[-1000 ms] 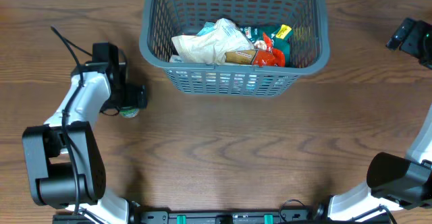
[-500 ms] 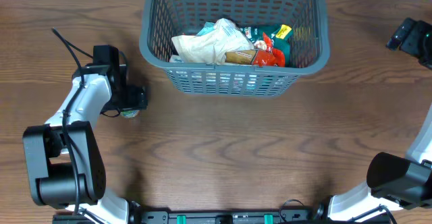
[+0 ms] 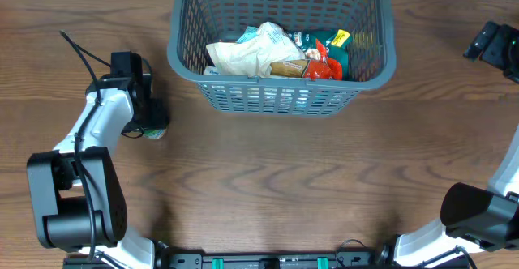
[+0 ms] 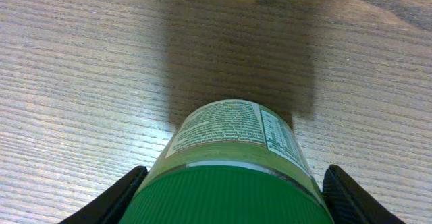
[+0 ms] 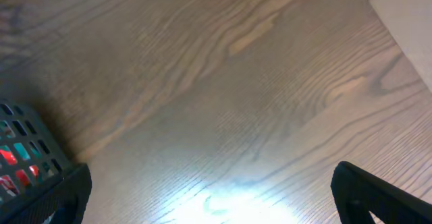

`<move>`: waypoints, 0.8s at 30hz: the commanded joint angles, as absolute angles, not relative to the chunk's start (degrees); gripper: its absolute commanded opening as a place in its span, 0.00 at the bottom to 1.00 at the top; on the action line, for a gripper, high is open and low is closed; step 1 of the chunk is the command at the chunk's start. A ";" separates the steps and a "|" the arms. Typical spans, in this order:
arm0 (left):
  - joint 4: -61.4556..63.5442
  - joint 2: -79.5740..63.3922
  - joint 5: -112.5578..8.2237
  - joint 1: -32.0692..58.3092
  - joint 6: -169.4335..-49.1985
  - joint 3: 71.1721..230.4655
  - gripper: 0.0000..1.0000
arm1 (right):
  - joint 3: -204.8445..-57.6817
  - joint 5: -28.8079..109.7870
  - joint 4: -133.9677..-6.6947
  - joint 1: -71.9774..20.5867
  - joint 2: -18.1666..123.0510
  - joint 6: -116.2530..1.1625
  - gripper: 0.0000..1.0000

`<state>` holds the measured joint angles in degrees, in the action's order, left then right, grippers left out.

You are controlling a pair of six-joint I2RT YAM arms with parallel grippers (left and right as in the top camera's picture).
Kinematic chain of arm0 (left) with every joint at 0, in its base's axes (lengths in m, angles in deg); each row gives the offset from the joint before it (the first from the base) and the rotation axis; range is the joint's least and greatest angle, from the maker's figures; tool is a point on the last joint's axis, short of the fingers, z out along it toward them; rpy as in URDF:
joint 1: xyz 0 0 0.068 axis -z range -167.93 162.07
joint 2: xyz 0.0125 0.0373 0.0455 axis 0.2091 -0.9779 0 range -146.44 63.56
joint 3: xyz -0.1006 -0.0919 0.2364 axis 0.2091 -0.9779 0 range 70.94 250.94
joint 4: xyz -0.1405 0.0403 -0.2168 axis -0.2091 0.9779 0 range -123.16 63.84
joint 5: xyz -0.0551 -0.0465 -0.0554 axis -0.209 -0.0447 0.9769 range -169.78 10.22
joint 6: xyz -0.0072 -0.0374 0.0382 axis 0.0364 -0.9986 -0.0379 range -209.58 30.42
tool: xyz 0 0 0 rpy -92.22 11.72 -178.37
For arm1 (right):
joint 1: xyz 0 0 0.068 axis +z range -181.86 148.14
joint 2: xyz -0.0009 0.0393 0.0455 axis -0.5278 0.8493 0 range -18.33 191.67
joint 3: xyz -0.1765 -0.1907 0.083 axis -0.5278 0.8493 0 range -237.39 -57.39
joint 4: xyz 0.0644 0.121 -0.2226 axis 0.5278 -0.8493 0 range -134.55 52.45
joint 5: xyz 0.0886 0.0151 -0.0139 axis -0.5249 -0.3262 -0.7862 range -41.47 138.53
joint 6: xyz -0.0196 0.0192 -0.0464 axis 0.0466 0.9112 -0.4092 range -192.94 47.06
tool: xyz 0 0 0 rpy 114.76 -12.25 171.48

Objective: Pack container
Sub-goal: 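Lift the jar with the left gripper and carry it over the basket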

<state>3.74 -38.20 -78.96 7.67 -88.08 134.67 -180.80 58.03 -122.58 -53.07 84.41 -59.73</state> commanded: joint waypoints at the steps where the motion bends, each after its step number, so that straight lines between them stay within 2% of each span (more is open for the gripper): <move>1: 3.87 -39.34 -78.92 7.47 -88.15 134.27 0.06 | -180.80 58.58 -122.62 -53.42 84.43 -59.27 0.99; 13: 6.61 -35.38 -78.99 7.47 -88.17 138.60 0.06 | -180.80 58.58 -122.62 -53.42 84.43 -59.27 0.99; 24: 8.60 -23.86 -81.21 7.47 -88.19 145.55 0.06 | -180.80 58.58 -122.65 -53.42 84.43 -59.27 0.99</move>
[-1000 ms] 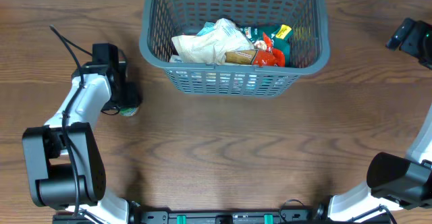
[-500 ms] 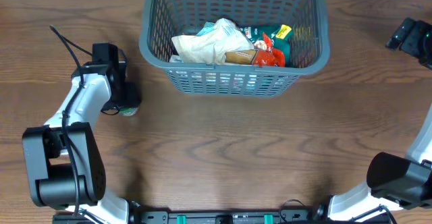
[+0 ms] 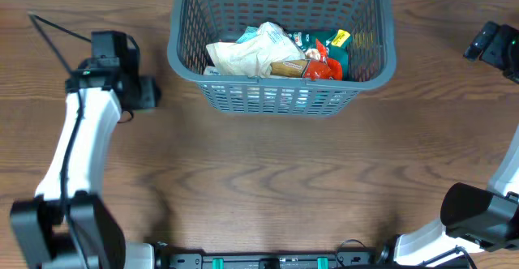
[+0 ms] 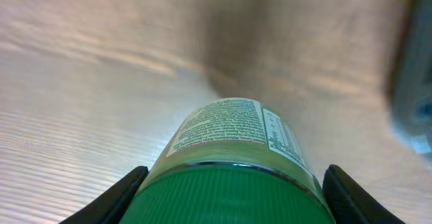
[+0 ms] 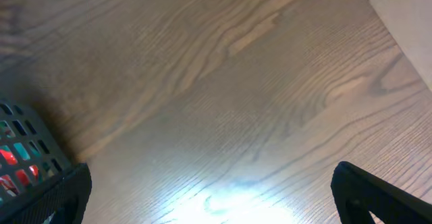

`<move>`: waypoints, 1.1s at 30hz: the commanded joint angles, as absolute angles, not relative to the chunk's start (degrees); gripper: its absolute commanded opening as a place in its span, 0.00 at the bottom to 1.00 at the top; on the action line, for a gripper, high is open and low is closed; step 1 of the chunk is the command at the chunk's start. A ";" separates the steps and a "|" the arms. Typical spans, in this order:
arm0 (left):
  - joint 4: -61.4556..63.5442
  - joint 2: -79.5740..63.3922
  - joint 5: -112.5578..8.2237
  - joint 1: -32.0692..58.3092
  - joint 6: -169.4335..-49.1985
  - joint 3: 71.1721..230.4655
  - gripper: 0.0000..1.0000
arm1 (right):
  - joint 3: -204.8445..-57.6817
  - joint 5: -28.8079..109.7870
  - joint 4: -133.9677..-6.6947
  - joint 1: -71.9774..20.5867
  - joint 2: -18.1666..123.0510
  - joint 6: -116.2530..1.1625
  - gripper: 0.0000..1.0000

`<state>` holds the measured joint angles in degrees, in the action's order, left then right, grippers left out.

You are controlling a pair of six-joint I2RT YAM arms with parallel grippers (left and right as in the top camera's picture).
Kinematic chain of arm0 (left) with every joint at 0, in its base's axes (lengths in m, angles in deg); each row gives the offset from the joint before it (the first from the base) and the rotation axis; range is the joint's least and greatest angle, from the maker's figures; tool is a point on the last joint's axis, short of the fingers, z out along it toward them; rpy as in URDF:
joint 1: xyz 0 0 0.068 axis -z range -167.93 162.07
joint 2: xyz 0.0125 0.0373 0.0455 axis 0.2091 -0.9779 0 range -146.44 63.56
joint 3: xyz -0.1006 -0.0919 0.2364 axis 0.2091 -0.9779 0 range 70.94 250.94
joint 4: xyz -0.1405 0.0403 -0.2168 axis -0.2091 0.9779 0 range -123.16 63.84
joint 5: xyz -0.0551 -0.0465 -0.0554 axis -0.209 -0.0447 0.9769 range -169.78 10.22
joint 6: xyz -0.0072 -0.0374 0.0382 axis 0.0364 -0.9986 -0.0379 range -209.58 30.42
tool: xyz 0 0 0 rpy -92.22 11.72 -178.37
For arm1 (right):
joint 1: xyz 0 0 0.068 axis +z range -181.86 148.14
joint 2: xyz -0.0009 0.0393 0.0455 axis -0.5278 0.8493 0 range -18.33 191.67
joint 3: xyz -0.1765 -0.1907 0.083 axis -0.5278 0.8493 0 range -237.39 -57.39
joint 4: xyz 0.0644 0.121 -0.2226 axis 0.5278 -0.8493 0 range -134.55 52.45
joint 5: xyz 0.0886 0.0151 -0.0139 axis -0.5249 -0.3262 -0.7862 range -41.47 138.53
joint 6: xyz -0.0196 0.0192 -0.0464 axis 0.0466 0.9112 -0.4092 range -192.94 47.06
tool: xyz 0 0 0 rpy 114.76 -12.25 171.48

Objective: Pack container
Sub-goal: 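Lift the jar with the left gripper and carry it over the basket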

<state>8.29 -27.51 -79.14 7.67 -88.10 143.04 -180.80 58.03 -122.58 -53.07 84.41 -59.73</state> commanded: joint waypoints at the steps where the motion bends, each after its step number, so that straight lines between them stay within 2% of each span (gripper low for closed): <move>1: 8.57 -22.72 -81.50 7.47 -88.19 145.97 0.06 | -180.80 58.58 -122.62 -53.42 84.43 -59.27 0.99; 9: 8.57 -12.47 -77.13 7.47 -88.17 150.05 0.06 | -180.80 58.58 -122.62 -53.42 84.43 -59.27 0.99; 17: 5.82 -5.44 -60.23 7.49 -88.17 157.49 0.06 | -180.80 58.58 -122.62 -53.42 84.43 -59.27 0.99; 25: -2.62 -6.48 -41.63 8.39 -88.21 159.41 0.06 | -180.80 58.58 -122.62 -53.42 84.43 -59.27 0.99; 33: -8.54 -12.63 -39.71 15.45 -89.31 159.43 0.06 | -180.80 58.58 -122.62 -53.42 84.43 -59.29 0.99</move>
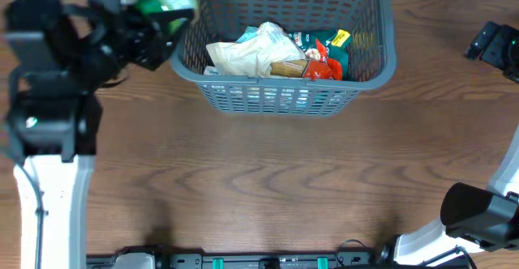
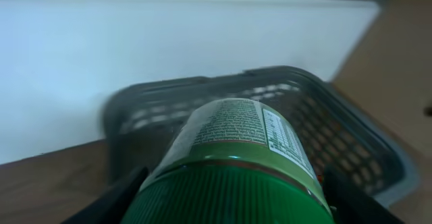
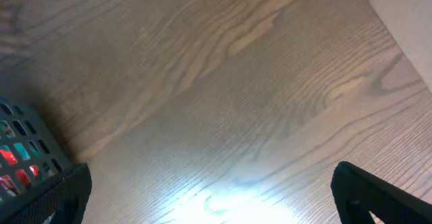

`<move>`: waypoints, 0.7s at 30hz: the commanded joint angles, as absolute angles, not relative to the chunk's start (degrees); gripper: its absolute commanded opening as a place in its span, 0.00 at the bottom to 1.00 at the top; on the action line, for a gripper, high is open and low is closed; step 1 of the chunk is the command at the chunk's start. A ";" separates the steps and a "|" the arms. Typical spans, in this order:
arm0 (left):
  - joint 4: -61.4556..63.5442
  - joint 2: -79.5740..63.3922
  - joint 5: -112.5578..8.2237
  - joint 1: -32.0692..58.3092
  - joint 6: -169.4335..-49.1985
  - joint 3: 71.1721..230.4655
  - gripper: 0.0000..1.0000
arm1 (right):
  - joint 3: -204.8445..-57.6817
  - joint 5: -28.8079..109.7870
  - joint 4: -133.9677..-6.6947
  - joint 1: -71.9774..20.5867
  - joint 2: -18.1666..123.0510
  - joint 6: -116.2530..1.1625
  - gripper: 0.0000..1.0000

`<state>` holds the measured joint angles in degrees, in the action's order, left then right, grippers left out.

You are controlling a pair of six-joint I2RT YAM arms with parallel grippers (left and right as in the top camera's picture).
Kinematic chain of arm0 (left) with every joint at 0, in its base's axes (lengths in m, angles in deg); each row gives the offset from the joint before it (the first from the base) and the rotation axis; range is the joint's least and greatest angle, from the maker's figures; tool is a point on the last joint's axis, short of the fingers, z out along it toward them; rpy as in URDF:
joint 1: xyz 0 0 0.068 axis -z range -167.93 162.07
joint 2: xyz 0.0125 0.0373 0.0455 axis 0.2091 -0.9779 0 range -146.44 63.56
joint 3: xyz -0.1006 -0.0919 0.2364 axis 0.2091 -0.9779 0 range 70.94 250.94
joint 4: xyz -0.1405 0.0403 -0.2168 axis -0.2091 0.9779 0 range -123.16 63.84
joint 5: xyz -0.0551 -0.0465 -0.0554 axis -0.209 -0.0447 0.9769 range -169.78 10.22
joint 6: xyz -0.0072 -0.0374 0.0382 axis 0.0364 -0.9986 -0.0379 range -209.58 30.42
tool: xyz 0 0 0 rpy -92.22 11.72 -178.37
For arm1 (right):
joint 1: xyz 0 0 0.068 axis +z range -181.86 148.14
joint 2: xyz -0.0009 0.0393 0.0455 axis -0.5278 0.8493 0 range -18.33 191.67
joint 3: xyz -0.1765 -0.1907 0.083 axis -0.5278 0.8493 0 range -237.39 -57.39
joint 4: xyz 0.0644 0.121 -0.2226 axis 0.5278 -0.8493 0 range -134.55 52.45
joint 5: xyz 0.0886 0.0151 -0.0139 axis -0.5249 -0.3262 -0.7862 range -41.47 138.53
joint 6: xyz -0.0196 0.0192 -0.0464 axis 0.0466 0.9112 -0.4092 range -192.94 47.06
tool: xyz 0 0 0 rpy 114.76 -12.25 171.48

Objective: Pack container
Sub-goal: 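Lift the jar with the left gripper and carry it over the basket, then lower the jar into the basket and open the left gripper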

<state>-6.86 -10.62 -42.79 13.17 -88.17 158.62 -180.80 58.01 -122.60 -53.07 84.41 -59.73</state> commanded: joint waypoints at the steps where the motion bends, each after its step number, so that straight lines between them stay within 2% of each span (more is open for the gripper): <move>1: -9.30 -13.54 -39.69 16.23 -89.85 159.43 0.06 | -180.80 58.58 -122.65 -53.42 84.43 -59.27 0.99; 8: -12.91 -19.99 -40.28 21.44 -90.40 159.43 0.06 | -180.80 58.58 -122.62 -53.42 84.43 -59.27 0.99; 21: -12.02 -28.01 -52.41 27.49 -89.37 159.43 0.06 | -180.80 58.58 -122.62 -53.42 84.43 -59.27 0.99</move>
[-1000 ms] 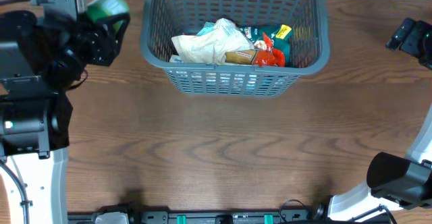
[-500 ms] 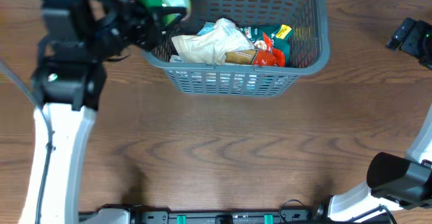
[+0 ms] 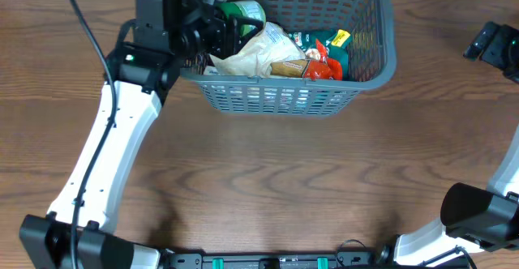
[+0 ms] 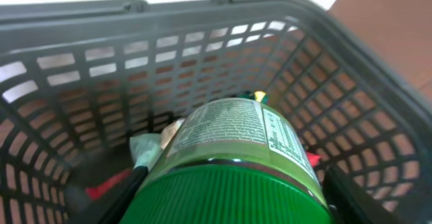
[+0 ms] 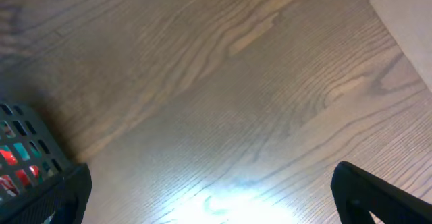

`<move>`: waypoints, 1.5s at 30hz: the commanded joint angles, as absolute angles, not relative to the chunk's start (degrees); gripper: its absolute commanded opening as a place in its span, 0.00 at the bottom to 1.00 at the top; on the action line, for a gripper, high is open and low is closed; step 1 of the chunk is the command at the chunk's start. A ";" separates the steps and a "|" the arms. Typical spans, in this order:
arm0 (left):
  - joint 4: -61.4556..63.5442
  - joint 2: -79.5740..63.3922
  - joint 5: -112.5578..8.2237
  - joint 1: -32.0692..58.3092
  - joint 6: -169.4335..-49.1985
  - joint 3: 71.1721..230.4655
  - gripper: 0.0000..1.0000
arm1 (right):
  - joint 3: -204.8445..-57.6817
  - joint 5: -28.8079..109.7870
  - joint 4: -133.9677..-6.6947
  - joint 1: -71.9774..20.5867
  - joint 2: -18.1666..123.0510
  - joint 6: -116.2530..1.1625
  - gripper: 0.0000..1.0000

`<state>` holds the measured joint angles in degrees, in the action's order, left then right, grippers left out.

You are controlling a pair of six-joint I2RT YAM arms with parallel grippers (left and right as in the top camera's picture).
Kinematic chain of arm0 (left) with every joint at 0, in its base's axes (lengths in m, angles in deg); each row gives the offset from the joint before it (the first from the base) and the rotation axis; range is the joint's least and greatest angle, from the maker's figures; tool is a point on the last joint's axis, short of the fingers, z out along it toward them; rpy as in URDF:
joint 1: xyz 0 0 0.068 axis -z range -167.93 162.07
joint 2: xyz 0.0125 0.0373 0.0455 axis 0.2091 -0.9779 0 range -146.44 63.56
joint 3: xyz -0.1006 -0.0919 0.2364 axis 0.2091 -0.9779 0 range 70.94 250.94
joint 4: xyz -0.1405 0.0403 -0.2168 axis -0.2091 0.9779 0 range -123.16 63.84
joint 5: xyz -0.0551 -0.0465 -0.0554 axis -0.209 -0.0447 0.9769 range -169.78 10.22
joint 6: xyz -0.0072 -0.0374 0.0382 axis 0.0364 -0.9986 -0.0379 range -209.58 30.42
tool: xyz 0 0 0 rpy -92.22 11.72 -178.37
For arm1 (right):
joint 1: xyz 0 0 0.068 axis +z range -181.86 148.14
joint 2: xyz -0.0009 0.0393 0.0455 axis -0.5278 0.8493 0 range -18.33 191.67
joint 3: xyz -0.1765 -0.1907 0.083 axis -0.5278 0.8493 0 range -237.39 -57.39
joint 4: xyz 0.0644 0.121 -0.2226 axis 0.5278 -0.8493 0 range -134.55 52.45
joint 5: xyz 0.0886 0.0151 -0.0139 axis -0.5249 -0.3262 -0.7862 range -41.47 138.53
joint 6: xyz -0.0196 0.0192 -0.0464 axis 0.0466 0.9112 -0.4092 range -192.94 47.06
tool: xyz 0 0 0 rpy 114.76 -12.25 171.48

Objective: Pack container
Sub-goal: 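Lower the jar into the basket and open the left gripper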

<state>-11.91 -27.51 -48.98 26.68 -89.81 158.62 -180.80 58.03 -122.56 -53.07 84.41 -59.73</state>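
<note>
A jar with a green lid (image 3: pixel 242 13) and a printed label (image 4: pixel 236 129) is held over the left part of the grey basket (image 3: pixel 369 58). My left gripper (image 3: pixel 229 27) is shut on the jar, its black fingers (image 4: pixel 125 190) on either side of the lid. The basket holds a crumpled pale bag (image 3: pixel 247 52) and red and green packets (image 3: pixel 328 50). My right gripper (image 5: pixel 212 197) is open above bare wood at the table's far right, holding nothing.
The wooden table (image 3: pixel 268 172) stretches in front of the basket. The basket's corner (image 5: pixel 34 163) shows at the left edge of the right wrist view. A pale floor strip (image 5: pixel 405 15) lies beyond the table's right edge.
My left gripper has moved right with the jar, from outside the basket's left rim to above its inside. The right arm has stayed put.
The jar stood on the table left of the basket with my left gripper round it. Then it was held a little nearer the basket's left side, then high beside the basket's left rim, and now over the contents. The right arm stayed still.
</note>
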 commanded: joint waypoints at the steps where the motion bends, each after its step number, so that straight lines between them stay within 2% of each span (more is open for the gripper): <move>1: -11.82 -28.34 -52.43 27.73 -89.20 159.43 0.06 | -180.80 58.58 -122.62 -53.42 84.43 -59.27 0.99; 21: -9.63 -34.29 -53.89 29.26 -86.84 159.43 0.06 | -180.80 58.58 -122.62 -53.42 84.43 -59.27 0.99; 22: -9.65 -34.33 -53.92 29.26 -86.84 159.43 0.12 | -180.80 58.58 -122.62 -53.42 84.43 -59.27 0.99; 23: -9.68 -34.33 -53.89 29.26 -86.86 159.43 0.38 | -180.80 58.58 -122.62 -53.42 84.43 -59.27 0.99; 24: -9.68 -34.31 -53.92 29.26 -86.86 159.43 0.69 | -180.80 58.58 -122.62 -53.42 84.43 -59.27 0.99; 26: -9.70 -34.22 -53.87 29.26 -86.84 159.43 0.98 | -180.80 58.58 -122.62 -53.42 84.43 -59.27 0.99; 35: -9.72 -33.63 -53.28 29.26 -86.86 159.43 0.99 | -180.80 58.58 -122.62 -53.42 84.43 -59.27 0.99; 45: -8.91 -25.98 -56.32 27.60 -87.23 164.54 0.99 | -180.80 58.58 -122.62 -53.42 84.43 -59.27 0.99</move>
<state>-9.09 -30.85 -53.98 28.61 -87.64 160.79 -180.80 58.03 -122.58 -53.07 84.41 -59.73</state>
